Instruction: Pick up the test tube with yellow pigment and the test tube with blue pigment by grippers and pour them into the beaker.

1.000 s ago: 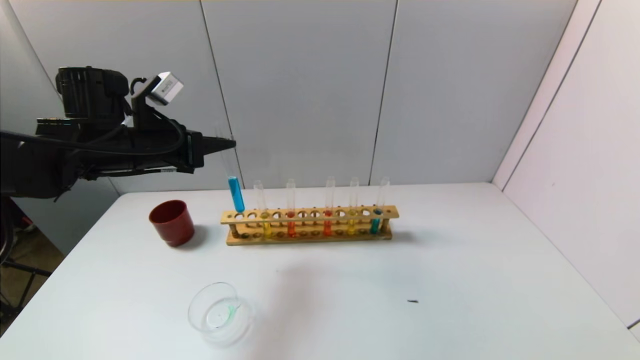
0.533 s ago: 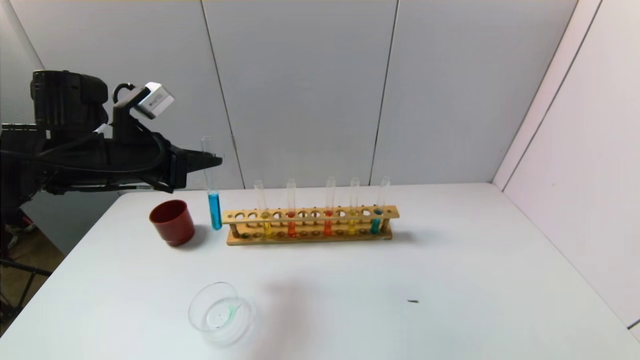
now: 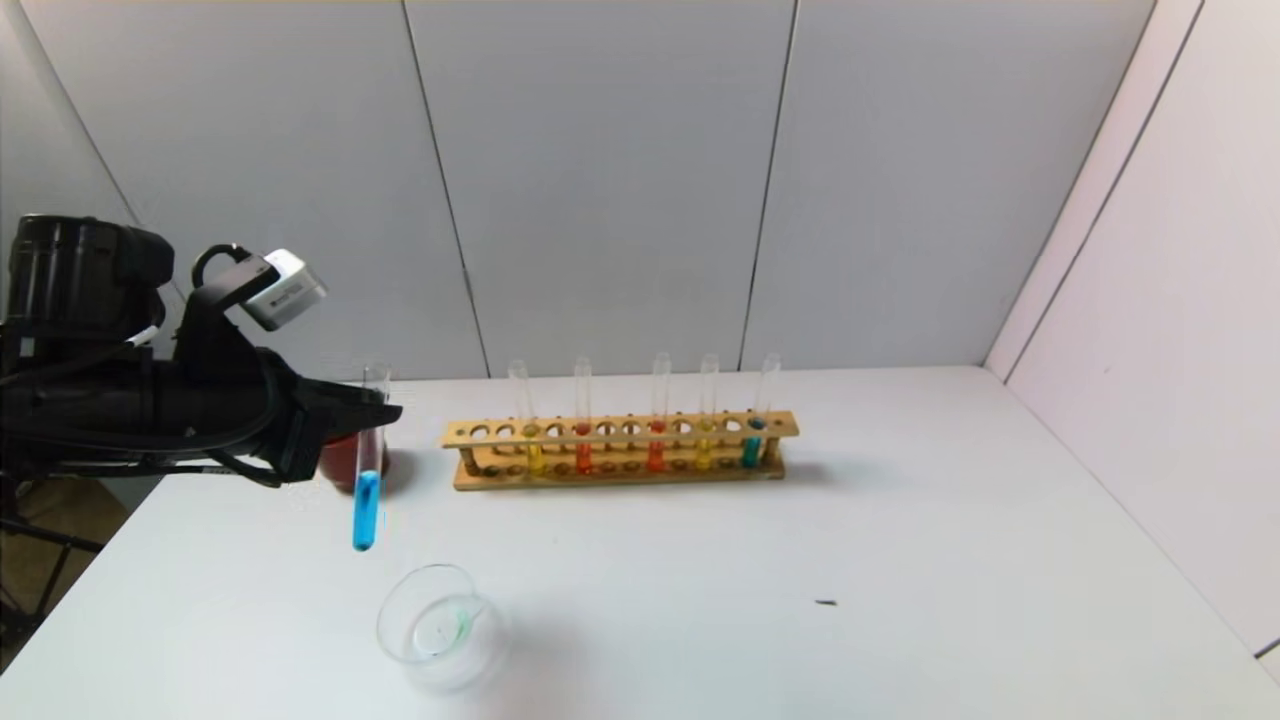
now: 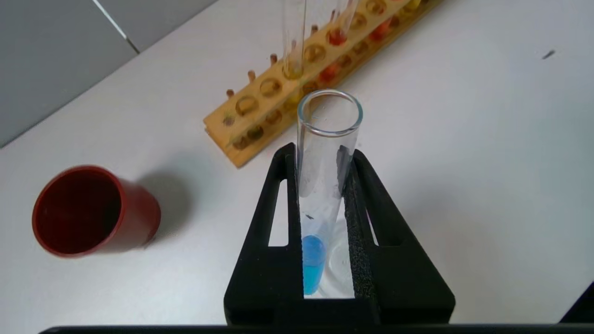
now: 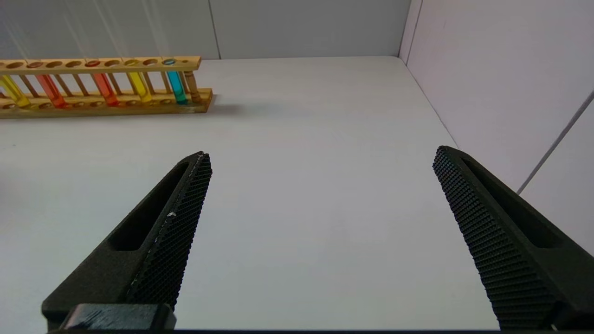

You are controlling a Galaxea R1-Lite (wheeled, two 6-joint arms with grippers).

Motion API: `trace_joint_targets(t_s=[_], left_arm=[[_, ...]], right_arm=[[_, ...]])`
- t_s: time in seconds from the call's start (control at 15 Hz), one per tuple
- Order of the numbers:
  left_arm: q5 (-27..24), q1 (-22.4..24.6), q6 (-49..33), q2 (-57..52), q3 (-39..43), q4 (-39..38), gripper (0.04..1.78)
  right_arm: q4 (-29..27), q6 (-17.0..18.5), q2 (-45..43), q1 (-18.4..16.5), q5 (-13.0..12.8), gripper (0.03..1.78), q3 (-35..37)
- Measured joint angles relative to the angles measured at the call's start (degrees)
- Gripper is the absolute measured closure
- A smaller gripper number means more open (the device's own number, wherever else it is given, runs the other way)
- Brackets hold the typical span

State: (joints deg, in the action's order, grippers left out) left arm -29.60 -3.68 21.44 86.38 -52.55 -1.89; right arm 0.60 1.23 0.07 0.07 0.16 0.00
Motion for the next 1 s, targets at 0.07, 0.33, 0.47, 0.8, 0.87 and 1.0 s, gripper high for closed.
trace_joint_targets(t_s=[0.07, 0.33, 0.47, 0.8, 0.87, 1.0], left_arm=[[0.2, 0.0, 1.6, -0.9, 0.4, 2.2, 1.49], [1.8, -0.2, 6.4, -3.5, 3.2, 7.0, 1.49], [4.6, -0.7, 10.3, -4.3, 6.1, 7.1, 1.49], [15.2, -1.0, 18.7, -4.9, 11.3, 7.1, 1.49], [16.7, -0.9, 19.8, -4.6, 11.7, 7.1, 1.49], [17.6, -1.0, 20.7, -4.0, 11.9, 7.0, 1.49]], right_arm=[[0.0, 0.0, 0.0, 0.0, 0.0, 0.07, 0.0], [0.0, 0.0, 0.0, 0.0, 0.0, 0.07, 0.0], [0.0, 0.0, 0.0, 0.0, 0.0, 0.07, 0.0], [0.0, 0.0, 0.0, 0.0, 0.0, 0.07, 0.0], [0.0, 0.0, 0.0, 0.0, 0.0, 0.07, 0.0], [0.0, 0.0, 0.0, 0.0, 0.0, 0.07, 0.0]])
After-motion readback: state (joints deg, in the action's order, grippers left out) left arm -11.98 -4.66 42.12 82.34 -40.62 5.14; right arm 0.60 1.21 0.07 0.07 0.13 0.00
